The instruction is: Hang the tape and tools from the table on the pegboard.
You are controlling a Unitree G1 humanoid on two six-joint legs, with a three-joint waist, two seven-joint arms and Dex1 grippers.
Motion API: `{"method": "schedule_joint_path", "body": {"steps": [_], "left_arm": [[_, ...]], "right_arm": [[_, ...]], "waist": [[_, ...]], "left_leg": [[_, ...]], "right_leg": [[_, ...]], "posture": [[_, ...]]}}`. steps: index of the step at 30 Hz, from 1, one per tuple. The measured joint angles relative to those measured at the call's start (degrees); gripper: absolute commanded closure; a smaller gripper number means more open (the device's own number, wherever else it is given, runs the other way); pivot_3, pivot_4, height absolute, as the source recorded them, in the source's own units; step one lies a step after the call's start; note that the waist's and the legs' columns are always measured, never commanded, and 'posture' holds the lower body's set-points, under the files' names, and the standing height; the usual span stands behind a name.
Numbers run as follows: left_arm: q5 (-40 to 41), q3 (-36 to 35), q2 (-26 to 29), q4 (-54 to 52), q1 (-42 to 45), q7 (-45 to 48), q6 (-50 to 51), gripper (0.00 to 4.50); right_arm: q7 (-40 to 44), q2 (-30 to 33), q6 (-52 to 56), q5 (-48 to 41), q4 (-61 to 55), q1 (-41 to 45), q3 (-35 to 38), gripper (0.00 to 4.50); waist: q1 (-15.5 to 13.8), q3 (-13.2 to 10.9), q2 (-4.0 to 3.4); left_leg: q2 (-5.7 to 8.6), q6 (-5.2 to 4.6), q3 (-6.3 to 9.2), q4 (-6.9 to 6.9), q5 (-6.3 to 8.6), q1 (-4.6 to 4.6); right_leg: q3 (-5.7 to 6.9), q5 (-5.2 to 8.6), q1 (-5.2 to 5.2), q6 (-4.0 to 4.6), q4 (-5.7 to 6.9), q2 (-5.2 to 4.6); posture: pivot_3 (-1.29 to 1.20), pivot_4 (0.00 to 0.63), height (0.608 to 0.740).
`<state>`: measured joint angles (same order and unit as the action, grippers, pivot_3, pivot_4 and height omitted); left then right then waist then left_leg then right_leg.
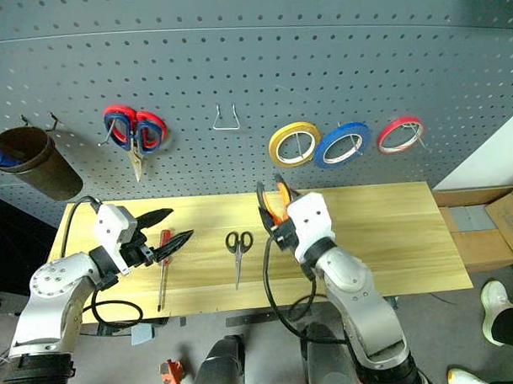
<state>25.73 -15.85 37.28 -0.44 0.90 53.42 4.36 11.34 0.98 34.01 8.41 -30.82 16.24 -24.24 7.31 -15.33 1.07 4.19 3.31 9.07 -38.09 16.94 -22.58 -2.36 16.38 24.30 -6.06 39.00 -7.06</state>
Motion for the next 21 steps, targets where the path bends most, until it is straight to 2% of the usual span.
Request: {"method": "schedule_joint_path", "body": {"steps": [5, 9, 21], "left_arm": [[1.4, -0.8, -0.5, 0.2, 0.9, 0.6, -1.0, 0.92], [1.5, -1.0, -0.9, 0.5, 1.3, 0.7, -1.2, 0.92], [3.6, -2.1, -2.5, -0.7, 1.9, -1.4, -0.5, 0.92]], "right_arm": [[1.2, -1.5, 0.0, -1.1, 0.4, 8.4, 1.1, 1.60], [2.4, -1.9, -1.7, -2.4, 5.9, 15.2, 2.8, 1.60], [3.5, -6.1, -16.2, -3.1, 25.3, 32.5, 5.2, 1.60]], "waist": [[-0.6, 0.0, 0.00], [-0.7, 0.0, 0.00], [-0.5, 0.0, 0.00]], "left_leg": [[0.00, 0.02, 0.01, 0.03, 0.00, 0.00], [0.01, 0.02, 0.00, 0.05, 0.00, -0.02], [-0.01, 0.04, -0.01, 0.08, -0.01, -0.02]], "right_leg": [[0.03, 0.00, 0.01, 0.01, -0.05, -0.01], [0.04, 0.00, 0.02, 0.01, -0.08, -0.03], [0.06, -0.01, 0.08, 0.02, -0.06, -0.03]], "posture": [[-0.09, 0.279, 0.740], [-0.08, 0.275, 0.740], [-0.06, 0.265, 0.740]]}}
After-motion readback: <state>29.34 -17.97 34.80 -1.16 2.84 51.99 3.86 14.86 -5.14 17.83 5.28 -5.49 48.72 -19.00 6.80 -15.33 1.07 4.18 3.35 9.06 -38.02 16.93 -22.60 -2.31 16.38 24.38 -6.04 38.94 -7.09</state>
